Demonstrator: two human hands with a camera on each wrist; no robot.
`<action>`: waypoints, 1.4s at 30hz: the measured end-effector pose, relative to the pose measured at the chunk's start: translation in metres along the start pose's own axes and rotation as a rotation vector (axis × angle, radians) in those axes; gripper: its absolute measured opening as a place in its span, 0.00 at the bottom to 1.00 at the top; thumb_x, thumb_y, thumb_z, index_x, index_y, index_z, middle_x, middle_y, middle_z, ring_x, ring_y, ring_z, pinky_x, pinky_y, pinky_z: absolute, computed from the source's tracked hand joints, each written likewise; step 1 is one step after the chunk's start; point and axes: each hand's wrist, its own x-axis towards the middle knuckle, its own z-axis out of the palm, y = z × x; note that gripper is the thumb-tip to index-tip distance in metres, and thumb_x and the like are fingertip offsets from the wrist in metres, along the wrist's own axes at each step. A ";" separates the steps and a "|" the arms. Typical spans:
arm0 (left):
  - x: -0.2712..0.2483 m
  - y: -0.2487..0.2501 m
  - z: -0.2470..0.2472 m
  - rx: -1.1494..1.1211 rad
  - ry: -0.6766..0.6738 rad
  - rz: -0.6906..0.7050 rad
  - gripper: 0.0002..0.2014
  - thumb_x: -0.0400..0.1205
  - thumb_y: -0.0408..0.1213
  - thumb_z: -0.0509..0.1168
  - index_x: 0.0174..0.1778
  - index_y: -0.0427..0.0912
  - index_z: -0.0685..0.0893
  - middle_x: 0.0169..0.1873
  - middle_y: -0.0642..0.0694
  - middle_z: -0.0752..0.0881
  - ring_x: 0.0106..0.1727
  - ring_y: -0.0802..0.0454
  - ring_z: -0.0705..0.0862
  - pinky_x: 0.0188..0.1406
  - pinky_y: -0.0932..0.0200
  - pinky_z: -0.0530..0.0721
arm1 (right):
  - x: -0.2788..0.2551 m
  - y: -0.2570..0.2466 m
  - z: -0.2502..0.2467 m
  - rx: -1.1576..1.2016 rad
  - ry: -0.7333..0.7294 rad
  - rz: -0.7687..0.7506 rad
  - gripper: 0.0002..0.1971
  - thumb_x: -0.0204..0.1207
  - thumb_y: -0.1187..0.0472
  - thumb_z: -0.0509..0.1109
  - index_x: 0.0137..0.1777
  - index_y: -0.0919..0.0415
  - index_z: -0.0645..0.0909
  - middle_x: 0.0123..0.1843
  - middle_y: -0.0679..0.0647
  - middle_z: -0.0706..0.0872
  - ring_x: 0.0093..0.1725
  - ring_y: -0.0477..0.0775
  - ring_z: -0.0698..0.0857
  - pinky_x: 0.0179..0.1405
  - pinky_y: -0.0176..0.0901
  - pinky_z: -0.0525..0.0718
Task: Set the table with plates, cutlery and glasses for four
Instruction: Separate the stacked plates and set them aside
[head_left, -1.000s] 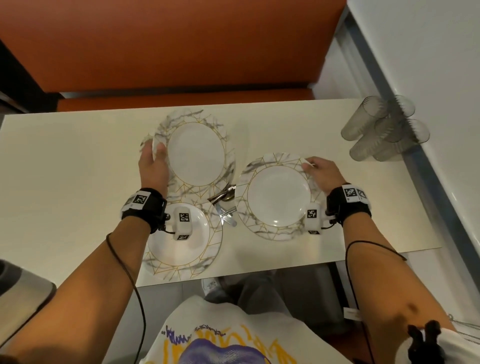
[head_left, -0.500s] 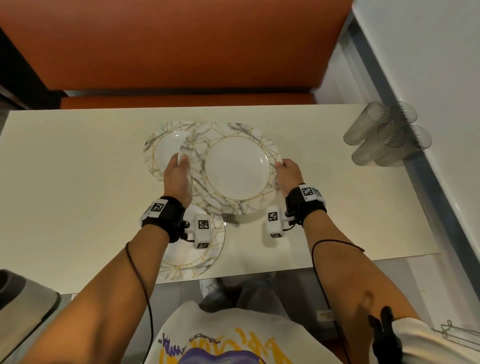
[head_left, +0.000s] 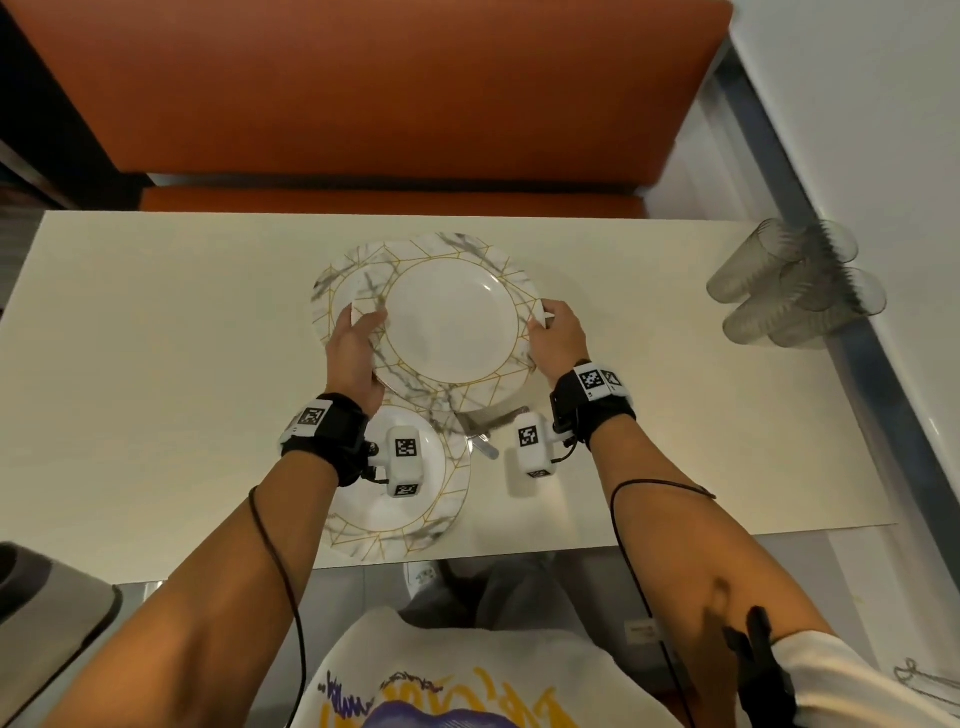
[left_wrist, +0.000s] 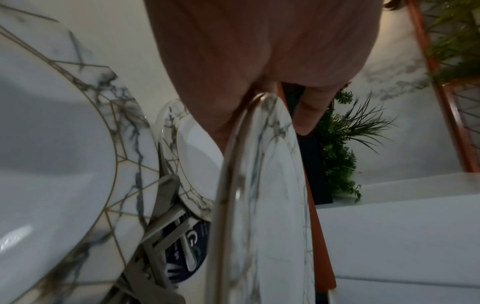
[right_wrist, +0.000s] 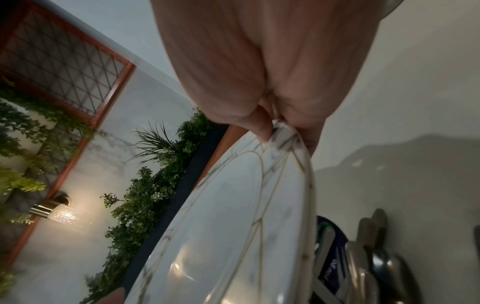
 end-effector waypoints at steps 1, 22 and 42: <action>-0.004 0.004 -0.002 0.000 -0.002 0.002 0.43 0.67 0.49 0.80 0.81 0.65 0.73 0.82 0.53 0.75 0.83 0.42 0.72 0.78 0.22 0.67 | -0.002 -0.004 0.004 0.017 0.006 -0.004 0.17 0.86 0.62 0.63 0.74 0.55 0.76 0.61 0.54 0.86 0.58 0.61 0.88 0.60 0.59 0.89; 0.031 0.072 -0.125 0.286 0.482 0.493 0.37 0.79 0.54 0.76 0.82 0.45 0.75 0.79 0.47 0.80 0.81 0.49 0.76 0.81 0.45 0.76 | 0.075 -0.040 0.110 -0.486 -0.272 0.087 0.27 0.75 0.55 0.70 0.73 0.63 0.79 0.72 0.62 0.84 0.71 0.68 0.83 0.70 0.55 0.82; 0.043 0.116 -0.104 0.415 0.522 0.703 0.17 0.87 0.44 0.69 0.71 0.45 0.83 0.62 0.55 0.89 0.65 0.62 0.86 0.71 0.56 0.84 | 0.152 -0.086 0.050 -0.067 0.056 -0.210 0.16 0.87 0.58 0.61 0.68 0.61 0.85 0.64 0.55 0.87 0.64 0.56 0.84 0.63 0.46 0.80</action>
